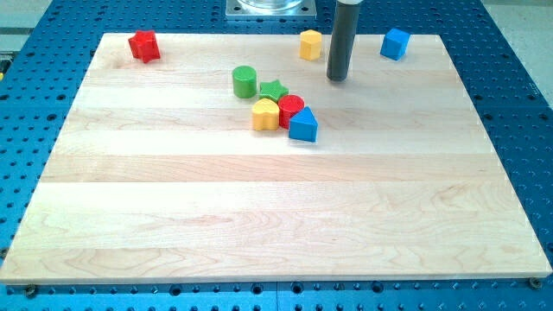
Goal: Move the heart left center of the board
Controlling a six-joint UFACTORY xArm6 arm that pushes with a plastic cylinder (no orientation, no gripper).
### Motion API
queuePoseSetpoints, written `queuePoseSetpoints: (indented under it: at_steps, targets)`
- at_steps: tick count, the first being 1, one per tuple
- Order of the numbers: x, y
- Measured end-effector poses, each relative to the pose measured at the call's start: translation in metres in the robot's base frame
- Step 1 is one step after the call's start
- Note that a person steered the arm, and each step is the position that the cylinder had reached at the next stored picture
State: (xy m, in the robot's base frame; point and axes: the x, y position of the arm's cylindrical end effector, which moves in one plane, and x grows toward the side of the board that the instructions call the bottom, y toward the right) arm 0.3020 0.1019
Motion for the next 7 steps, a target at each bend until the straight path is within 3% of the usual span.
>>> queuePoseSetpoints:
  at_steps: [1, 3, 4, 6, 7]
  targets:
    - [0.028, -0.010]
    - [0.090, -0.147]
    - [0.140, -0.171]
    - [0.171, -0.083]
    - [0.200, -0.135]
